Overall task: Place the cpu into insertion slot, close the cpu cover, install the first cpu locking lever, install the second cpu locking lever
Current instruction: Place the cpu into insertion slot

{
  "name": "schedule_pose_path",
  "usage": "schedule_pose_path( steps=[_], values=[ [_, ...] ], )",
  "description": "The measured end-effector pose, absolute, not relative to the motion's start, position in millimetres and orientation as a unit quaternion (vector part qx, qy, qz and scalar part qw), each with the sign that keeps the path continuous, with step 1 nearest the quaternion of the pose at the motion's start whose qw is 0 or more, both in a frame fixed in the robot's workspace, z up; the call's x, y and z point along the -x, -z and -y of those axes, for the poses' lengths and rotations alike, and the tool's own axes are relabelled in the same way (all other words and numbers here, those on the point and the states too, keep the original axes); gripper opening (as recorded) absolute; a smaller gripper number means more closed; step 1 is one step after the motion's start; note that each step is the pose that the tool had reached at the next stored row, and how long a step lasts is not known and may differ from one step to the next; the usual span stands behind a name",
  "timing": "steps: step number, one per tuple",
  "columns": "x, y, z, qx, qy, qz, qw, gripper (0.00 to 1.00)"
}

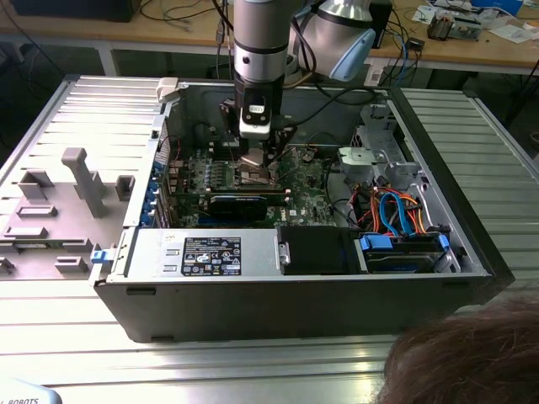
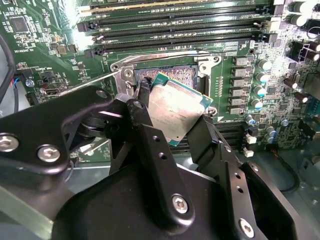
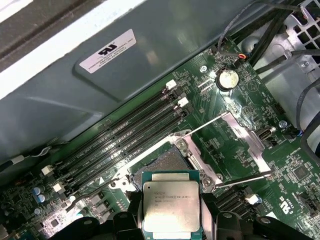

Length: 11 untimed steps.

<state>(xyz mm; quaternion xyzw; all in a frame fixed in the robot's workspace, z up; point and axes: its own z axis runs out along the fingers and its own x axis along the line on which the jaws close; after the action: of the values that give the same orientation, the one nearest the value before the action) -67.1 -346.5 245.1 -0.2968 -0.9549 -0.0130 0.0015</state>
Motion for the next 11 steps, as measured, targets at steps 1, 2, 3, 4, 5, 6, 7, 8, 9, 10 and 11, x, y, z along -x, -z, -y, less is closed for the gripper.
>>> schedule_pose_path(
  steps=[1, 2, 3, 4, 5, 6, 7, 8, 9, 10, 11],
  values=[
    [67.1, -245.1, 346.5, 0.298, 0.013, 0.954, 0.001, 0.54],
    [67.1, -245.0, 346.5, 0.299, 0.013, 0.954, 0.001, 0.54],
    [67.1, -244.8, 346.5, 0.301, 0.013, 0.954, 0.001, 0.54],
    [67.1, -244.6, 346.5, 0.303, 0.013, 0.953, 0.001, 0.54],
    [67.1, -244.4, 346.5, 0.304, 0.013, 0.952, 0.001, 0.54],
    [67.1, -244.3, 346.5, 0.306, 0.013, 0.952, 0.001, 0.54],
    [67.1, -244.2, 346.5, 0.306, 0.013, 0.952, 0.001, 0.54],
    [67.1, -244.0, 346.5, 0.308, 0.013, 0.951, 0.001, 0.54],
    [67.1, -243.8, 346.5, 0.310, 0.013, 0.951, 0.001, 0.54],
    [67.1, -243.7, 346.5, 0.311, 0.013, 0.950, 0.001, 0.54],
    [67.1, -243.6, 346.5, 0.311, 0.013, 0.950, 0.001, 0.54]
  ],
)
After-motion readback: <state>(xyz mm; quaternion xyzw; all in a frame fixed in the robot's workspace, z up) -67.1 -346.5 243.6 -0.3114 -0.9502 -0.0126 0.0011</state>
